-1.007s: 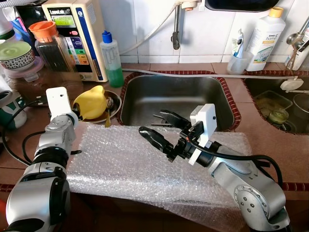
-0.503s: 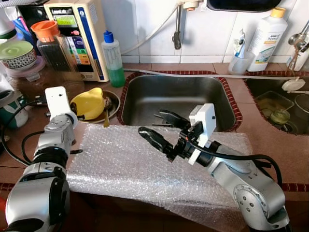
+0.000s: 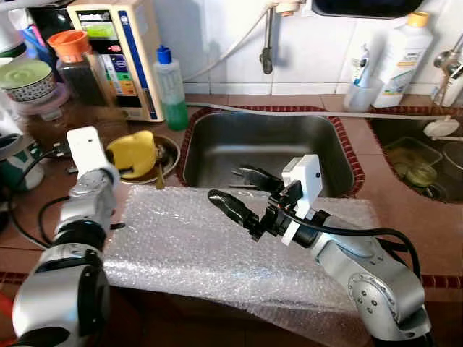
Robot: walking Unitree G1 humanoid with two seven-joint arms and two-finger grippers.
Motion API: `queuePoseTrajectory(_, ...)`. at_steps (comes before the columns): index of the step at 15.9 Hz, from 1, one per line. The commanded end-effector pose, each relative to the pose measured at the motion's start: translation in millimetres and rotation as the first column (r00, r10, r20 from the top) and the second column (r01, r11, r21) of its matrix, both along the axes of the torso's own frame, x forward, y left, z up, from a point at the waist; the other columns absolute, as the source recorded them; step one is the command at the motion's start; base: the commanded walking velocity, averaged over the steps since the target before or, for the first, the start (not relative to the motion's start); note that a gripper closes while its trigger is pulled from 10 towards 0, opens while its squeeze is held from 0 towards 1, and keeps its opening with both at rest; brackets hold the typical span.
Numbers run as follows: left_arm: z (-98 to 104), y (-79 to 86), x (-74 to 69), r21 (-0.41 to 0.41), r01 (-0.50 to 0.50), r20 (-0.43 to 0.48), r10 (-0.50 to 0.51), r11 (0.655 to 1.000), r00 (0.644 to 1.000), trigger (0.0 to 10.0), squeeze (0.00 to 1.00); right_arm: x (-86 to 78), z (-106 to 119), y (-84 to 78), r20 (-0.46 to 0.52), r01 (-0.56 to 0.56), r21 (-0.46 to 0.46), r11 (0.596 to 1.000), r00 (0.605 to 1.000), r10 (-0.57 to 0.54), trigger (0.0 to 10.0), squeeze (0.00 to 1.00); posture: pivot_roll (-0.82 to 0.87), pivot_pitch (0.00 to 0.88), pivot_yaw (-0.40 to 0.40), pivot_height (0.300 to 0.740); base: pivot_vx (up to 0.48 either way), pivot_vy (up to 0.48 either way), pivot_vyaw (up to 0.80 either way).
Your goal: Kitchen organization
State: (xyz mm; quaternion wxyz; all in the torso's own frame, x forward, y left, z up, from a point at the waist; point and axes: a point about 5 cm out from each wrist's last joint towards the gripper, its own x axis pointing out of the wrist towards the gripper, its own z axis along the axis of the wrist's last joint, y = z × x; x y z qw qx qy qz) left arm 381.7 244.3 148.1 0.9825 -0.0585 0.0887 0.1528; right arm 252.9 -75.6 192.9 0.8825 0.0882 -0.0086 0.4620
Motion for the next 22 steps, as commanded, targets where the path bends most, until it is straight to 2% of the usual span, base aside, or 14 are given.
queuePoseTrajectory(1, 11, -0.3, 1.6, 0.0, 0.008, 0.077, -0.008, 1.0, 0.997, 0.0, 0.0, 0.7, 4, 1.5, 0.024, -0.008, 0.006, 1.0, 1.0, 0.008, 10.0, 0.0, -0.04, 0.008, 0.078, 0.74, 0.0, 0.0, 0.0)
queuePoseTrajectory(4, 15, -6.2, 1.7, -0.01, 0.032, 0.144, -0.031, 0.999, 0.989, 0.0, 0.0, 1.6, 5, 0.7, 0.025, 0.005, 0.008, 1.0, 1.0, -0.005, 10.0, 0.0, -0.04, 0.009, 0.078, 0.74, 0.0, 0.0, 0.0)
queuePoseTrajectory(5, 20, -13.8, -0.3, 0.011, 0.06, 0.231, -0.061, 0.998, 0.971, 0.0, 0.0, 3.8, 5, -0.6, 0.026, 0.025, 0.013, 1.0, 0.999, -0.026, 10.0, 0.0, -0.04, 0.007, 0.078, 0.74, 0.0, 0.0, 0.0)
queuePoseTrajectory(7, 26, -22.3, -2.8, 0.052, 0.082, 0.294, -0.094, 0.995, 0.951, 0.0, 0.0, 9.6, 6, -3.1, 0.024, 0.07, 0.03, 0.997, 0.997, -0.071, 10.0, 0.0, -0.04, 0.008, 0.077, 0.74, 0.0, 0.0, 0.0)
queuePoseTrajectory(8, 33, -33.5, -4.0, 0.089, 0.128, 0.347, -0.152, 0.988, 0.926, 0.0, 0.0, 21.1, 8, -7.7, 0.01, 0.165, 0.068, 0.984, 0.986, -0.166, 10.0, 0.0, -0.04, 0.008, 0.077, 0.74, 0.0, 0.0, 0.0)
queuePoseTrajectory(9, 39, -59.8, -6.8, 0.167, 0.233, 0.399, -0.282, 0.958, 0.873, 0.0, 0.0, 40.5, 12, -16.3, -0.074, 0.306, 0.172, 0.937, 0.952, -0.297, 10.0, 0.0, -0.04, 0.011, 0.075, 0.74, 0.0, 0.0, 0.0)
queuePoseTrajectory(10, 41, -78.0, -11.1, 0.217, 0.294, 0.417, -0.361, 0.931, 0.835, 0.0, 0.0, 48.2, 13, -19.0, -0.134, 0.343, 0.237, 0.909, 0.938, -0.319, 10.0, 0.0, -0.03, 0.012, 0.074, 0.74, 0.0, 0.0, 0.0)
queuePoseTrajectory(11, 41, -85.4, -13.1, 0.241, 0.32, 0.42, -0.396, 0.916, 0.817, 0.0, 0.0, 50.7, 13, -18.9, -0.152, 0.35, 0.254, 0.902, 0.935, -0.32, 10.0, 0.0, -0.03, 0.015, 0.075, 0.74, 0.0, 0.0, 0.0)
queuePoseTrajectory(12, 40, -88.2, -13.8, 0.25, 0.332, 0.421, -0.411, 0.91, 0.809, 0.0, 0.0, 51.8, 13, -18.6, -0.159, 0.353, 0.257, 0.9, 0.934, -0.321, 10.0, 0.0, -0.03, 0.015, 0.075, 0.74, 0.0, 0.0, 0.0)
queuePoseTrajectory(22, 40, -88.2, -13.8, 0.25, 0.332, 0.421, -0.411, 0.91, 0.809, 0.0, 0.0, 51.8, 13, -18.6, -0.159, 0.353, 0.257, 0.9, 0.934, -0.321, 10.0, 0.0, -0.03, 0.015, 0.075, 0.74, 0.0, 0.0, 0.0)
